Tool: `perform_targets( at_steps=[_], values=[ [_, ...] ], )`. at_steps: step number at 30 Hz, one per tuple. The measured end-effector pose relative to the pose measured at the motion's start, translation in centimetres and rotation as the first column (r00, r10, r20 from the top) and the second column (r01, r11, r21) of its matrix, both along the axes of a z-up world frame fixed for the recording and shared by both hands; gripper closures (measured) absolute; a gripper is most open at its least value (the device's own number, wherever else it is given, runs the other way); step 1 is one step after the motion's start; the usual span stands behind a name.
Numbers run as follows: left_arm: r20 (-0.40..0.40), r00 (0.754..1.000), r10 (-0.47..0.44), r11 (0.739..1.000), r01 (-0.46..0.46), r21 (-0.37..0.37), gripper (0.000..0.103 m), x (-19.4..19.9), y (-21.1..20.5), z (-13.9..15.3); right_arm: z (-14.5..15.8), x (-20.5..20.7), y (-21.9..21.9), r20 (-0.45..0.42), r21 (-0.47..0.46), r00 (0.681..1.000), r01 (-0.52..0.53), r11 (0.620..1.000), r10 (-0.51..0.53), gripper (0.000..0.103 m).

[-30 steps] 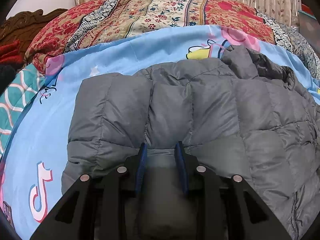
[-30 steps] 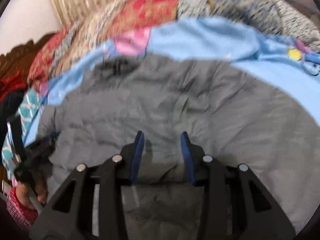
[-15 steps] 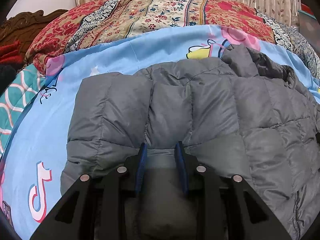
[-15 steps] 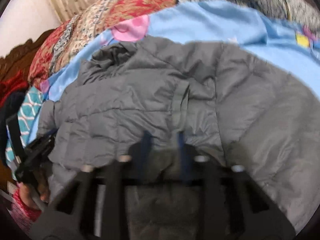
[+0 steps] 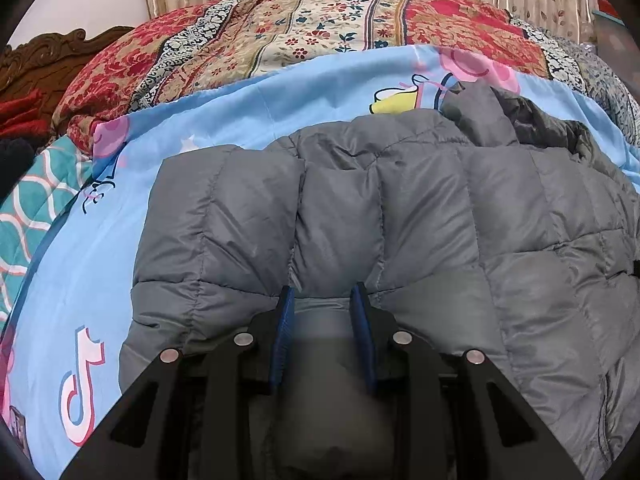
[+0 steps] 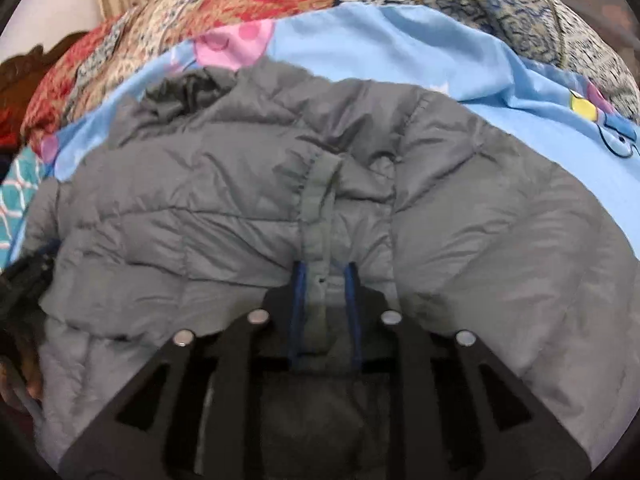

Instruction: Fold large clothes

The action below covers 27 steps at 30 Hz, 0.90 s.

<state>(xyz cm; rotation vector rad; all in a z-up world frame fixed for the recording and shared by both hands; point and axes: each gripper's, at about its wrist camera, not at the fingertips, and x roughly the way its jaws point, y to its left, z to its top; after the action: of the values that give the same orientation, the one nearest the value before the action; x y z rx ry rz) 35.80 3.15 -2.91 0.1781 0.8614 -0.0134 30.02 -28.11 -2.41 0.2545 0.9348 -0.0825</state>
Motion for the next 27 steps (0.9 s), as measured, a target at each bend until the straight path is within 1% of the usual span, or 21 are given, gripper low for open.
perform_targets(
  at_steps=[1, 3, 5, 6, 7, 9, 11, 12, 13, 14, 15, 16, 17, 19, 20, 22, 23, 24, 25, 26, 27],
  values=[
    [0.0, 1.0, 0.0, 1.0, 0.0, 0.001, 0.056, 0.0, 0.0, 0.0, 1.2, -1.2, -1.0, 0.036, 0.054, 0.999, 0.016, 0.998, -0.018, 0.074],
    [0.001, 1.0, 0.0, 1.0, 0.0, 0.002, 0.056, 0.0, 0.0, 0.0, 3.4, -4.2, -2.6, 0.084, 0.099, 0.995, 0.041, 0.994, -0.05, 0.065],
    [0.003, 1.0, 0.0, 1.0, 0.0, 0.011, 0.056, 0.0, -0.1, 0.0, 5.3, -8.0, -4.4, 0.123, 0.123, 0.989, 0.062, 0.991, -0.077, 0.063],
    [0.003, 1.0, 0.0, 1.0, 0.0, 0.015, 0.056, 0.0, -0.2, 0.0, 6.4, -11.1, -5.9, 0.137, 0.131, 0.985, 0.088, 0.988, -0.105, 0.062],
    [0.001, 1.0, 0.0, 1.0, 0.0, 0.021, 0.056, 0.0, -0.2, 0.0, 6.9, -13.4, -6.9, 0.138, 0.144, 0.982, 0.107, 0.984, -0.127, 0.062],
    [-0.012, 1.0, -0.003, 1.0, 0.003, 0.031, 0.056, 0.2, -0.3, 0.3, 7.6, -18.3, -9.0, 0.12, 0.199, 0.975, 0.162, 0.967, -0.188, 0.062],
    [-0.026, 1.0, -0.009, 0.999, 0.01, 0.039, 0.056, -0.1, -0.5, 1.0, 7.8, -23.9, -11.1, 0.083, 0.29, 0.958, 0.239, 0.927, -0.273, 0.062],
    [-0.027, 1.0, -0.014, 0.999, 0.015, 0.029, 0.056, -0.5, -0.5, 1.8, 7.7, -25.8, -11.7, 0.063, 0.327, 0.951, 0.268, 0.906, -0.304, 0.062],
    [-0.014, 1.0, -0.018, 1.0, 0.018, 0.003, 0.056, -1.3, -0.4, 2.9, 7.3, -27.9, -12.1, 0.035, 0.376, 0.941, 0.299, 0.877, -0.335, 0.062],
    [0.001, 1.0, -0.022, 1.0, 0.022, -0.022, 0.056, -2.2, -0.4, 4.0, 6.7, -29.9, -12.4, 0.003, 0.437, 0.931, 0.328, 0.837, -0.366, 0.062],
    [0.012, 0.999, -0.03, 0.999, 0.031, -0.041, 0.056, -3.1, -0.5, 4.9, 5.6, -32.3, -12.5, -0.045, 0.516, 0.913, 0.368, 0.773, -0.405, 0.062],
    [0.019, 0.999, -0.04, 0.998, 0.041, -0.057, 0.056, -3.8, -0.6, 5.6, 4.8, -33.6, -12.7, -0.075, 0.563, 0.902, 0.391, 0.728, -0.426, 0.062],
    [0.027, 0.998, -0.058, 0.995, 0.06, -0.08, 0.056, -5.1, -0.9, 6.5, 3.3, -35.3, -12.7, -0.108, 0.629, 0.885, 0.414, 0.658, -0.454, 0.062],
    [0.02, 0.995, -0.1, 0.988, 0.102, -0.115, 0.056, -7.4, -1.8, 7.5, 1.4, -36.5, -12.8, -0.144, 0.672, 0.861, 0.446, 0.59, -0.487, 0.062],
    [0.004, 0.993, -0.12, 0.985, 0.12, -0.124, 0.056, -8.4, -2.2, 7.6, 0.8, -37.0, -13.2, -0.147, 0.681, 0.849, 0.459, 0.571, -0.507, 0.062],
    [-0.033, 0.988, -0.149, 0.98, 0.143, -0.135, 0.056, -10.3, -2.9, 7.1, -0.7, -37.8, -14.7, -0.153, 0.694, 0.794, 0.51, 0.508, -0.588, 0.061],
    [-0.05, 0.987, -0.156, 0.979, 0.148, -0.137, 0.056, -11.1, -3.1, 6.8, -1.8, -38.4, -15.8, -0.158, 0.721, 0.749, 0.533, 0.443, -0.644, 0.061],
    [-0.065, 0.985, -0.158, 0.98, 0.149, -0.133, 0.056, -11.8, -3.1, 6.4, -2.3, -38.6, -16.5, -0.157, 0.745, 0.724, 0.533, 0.401, -0.671, 0.061],
    [-0.084, 0.985, -0.154, 0.982, 0.143, -0.124, 0.056, -12.4, -3.2, 5.9, -2.7, -38.7, -17.4, -0.148, 0.764, 0.693, 0.533, 0.363, -0.705, 0.061],
    [-0.106, 0.983, -0.147, 0.983, 0.134, -0.123, 0.056, -12.9, -3.0, 5.4, -2.7, -38.5, -18.1, -0.13, 0.763, 0.666, 0.541, 0.355, -0.735, 0.061],
    [-0.134, 0.981, -0.14, 0.984, 0.122, -0.13, 0.056, -13.2, -2.7, 4.9, -2.5, -38.4, -18.5, -0.118, 0.754, 0.649, 0.551, 0.357, -0.752, 0.061]
  ],
)
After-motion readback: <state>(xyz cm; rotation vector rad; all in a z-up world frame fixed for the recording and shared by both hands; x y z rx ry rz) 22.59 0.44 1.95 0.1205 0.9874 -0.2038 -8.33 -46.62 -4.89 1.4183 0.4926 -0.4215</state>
